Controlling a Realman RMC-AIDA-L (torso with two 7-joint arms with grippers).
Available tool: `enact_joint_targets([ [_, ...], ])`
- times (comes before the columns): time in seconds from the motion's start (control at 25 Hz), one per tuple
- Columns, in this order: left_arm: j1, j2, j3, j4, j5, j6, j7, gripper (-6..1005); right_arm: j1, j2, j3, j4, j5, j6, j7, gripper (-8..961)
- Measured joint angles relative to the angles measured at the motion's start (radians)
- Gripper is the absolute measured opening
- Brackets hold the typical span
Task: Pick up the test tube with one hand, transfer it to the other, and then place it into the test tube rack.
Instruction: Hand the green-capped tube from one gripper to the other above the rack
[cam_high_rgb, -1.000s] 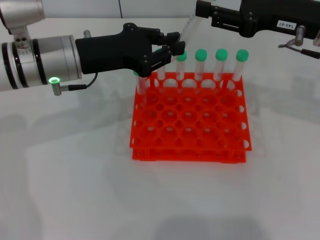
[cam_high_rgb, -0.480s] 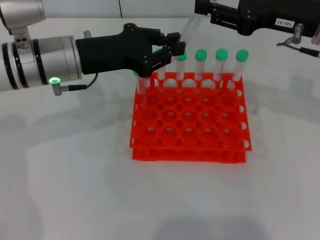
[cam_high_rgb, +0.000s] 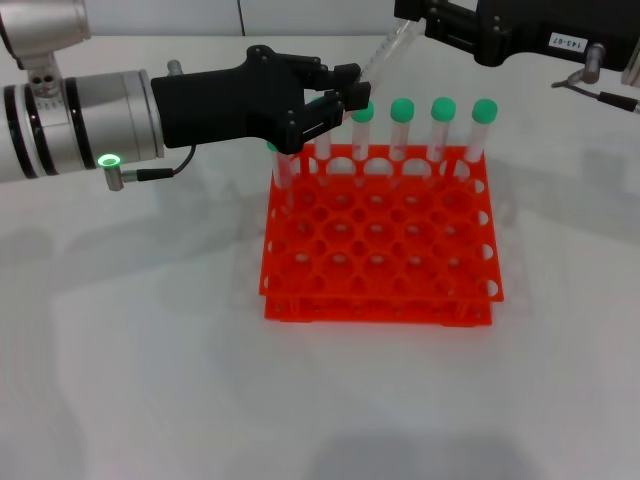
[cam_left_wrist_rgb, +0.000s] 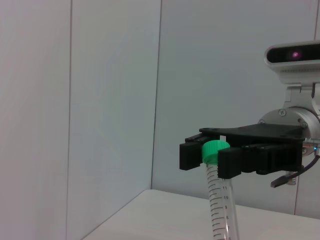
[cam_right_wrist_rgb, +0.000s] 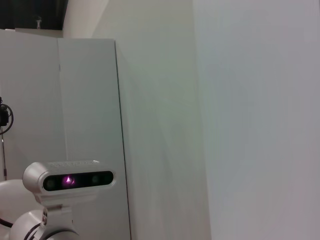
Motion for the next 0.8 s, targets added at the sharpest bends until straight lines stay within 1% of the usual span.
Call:
enact_joint_targets([
  [0.2, 0.000, 0.000, 0.000, 0.000, -0.001, 0.000, 0.000, 181, 0.000, 0.000, 0.000, 0.001, 0.001, 0.001, 0.000, 318],
  [0.48, 0.000, -0.001, -0.001, 0.001, -0.002, -0.003, 0.000, 181, 0.000, 0.000, -0.001, 0.001, 0.001, -0.001, 0.000, 315],
  [0.64, 0.001, -0.010, -0.001, 0.003, -0.002, -0.015, 0.009, 181, 0.000, 0.000, -0.002, 0.000, 0.001, -0.002, 0.000, 311],
  [0.8, 0.001, -0.012, 0.007, 0.002, 0.002, -0.022, 0.017, 181, 0.000, 0.000, -0.002, -0.003, 0.001, -0.002, 0.000, 306],
])
